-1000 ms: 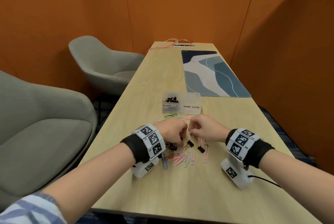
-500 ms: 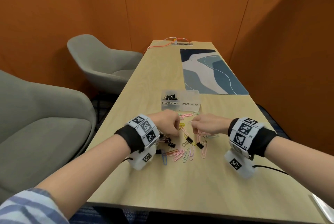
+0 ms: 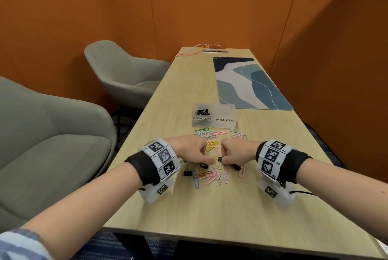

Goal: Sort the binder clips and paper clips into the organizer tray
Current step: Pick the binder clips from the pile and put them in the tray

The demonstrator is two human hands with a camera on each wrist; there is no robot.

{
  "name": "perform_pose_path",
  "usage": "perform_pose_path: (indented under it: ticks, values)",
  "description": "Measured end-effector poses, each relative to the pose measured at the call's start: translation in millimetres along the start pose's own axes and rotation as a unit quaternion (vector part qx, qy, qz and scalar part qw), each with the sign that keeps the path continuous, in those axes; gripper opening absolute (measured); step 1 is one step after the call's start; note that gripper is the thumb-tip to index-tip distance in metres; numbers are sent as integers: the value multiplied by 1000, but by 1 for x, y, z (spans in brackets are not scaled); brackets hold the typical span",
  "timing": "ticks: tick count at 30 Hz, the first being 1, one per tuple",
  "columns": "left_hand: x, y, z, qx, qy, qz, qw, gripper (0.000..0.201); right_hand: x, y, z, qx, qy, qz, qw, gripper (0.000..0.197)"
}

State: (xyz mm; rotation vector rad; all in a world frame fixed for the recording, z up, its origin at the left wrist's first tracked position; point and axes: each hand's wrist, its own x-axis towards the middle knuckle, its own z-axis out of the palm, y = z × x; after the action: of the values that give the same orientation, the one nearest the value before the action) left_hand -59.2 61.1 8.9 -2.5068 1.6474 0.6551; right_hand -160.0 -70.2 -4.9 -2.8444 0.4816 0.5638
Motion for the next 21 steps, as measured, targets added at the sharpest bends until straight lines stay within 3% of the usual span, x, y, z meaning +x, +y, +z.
perform_pose_path:
  ticks: [3,8,16,21]
  values:
    - [2,-4,6,10,4,15,1000,44,1,-3,2,-7,23,-4,1000,37]
    - [8,-3,8,16,42,55,997,22,4,-8,4,-68,32,-28,997,5]
    - [15,-14,7,4,64,50,997,29,4,2,3,-57,10,-16,998,16]
    - [34,-33,-12,-139,129,-6,982,29,1,11,-17,97,41,13,994,27]
